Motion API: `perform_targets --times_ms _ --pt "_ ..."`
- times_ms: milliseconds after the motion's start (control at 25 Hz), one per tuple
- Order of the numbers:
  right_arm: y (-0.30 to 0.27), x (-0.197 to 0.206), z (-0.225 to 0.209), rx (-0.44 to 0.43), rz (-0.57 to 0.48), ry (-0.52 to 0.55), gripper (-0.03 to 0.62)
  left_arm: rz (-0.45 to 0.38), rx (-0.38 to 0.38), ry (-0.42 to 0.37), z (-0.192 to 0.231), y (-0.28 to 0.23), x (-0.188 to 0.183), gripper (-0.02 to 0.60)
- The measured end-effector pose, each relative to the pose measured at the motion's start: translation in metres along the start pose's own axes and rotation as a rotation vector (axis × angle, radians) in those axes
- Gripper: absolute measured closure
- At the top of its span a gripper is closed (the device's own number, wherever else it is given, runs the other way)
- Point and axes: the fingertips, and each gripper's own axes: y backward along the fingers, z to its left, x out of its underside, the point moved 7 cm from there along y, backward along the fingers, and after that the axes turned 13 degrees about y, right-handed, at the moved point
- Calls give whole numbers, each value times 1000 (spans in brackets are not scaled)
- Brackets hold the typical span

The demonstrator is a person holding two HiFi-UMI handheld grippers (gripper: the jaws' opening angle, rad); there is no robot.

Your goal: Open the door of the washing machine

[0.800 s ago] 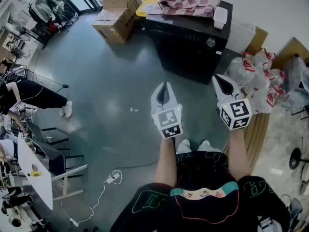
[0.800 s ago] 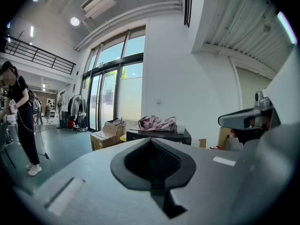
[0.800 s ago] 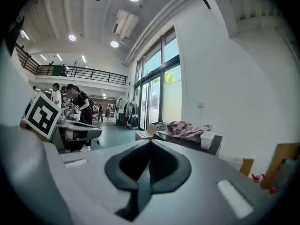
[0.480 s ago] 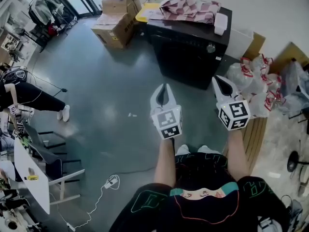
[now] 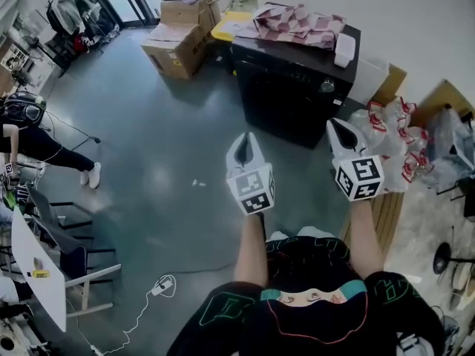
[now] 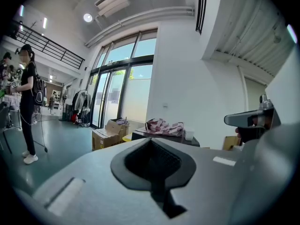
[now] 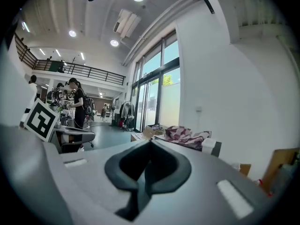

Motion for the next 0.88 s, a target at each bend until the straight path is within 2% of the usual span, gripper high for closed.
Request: perform_targets --times_ms 240,440,720,880 --pt "-7 3 -11 10 22 5 591 0 -46 46 14 -11 0 571" --pt "-20 14 -23 15 36 -20 591 21 -43 25 9 -29 8 571" --pt "-76 15 -44 -24 10 -20 591 -2 -83 16 18 -77 4 571" --pt "-116 30 -64 -53 42 -19 591 23 -102 34 18 -117 14 571"
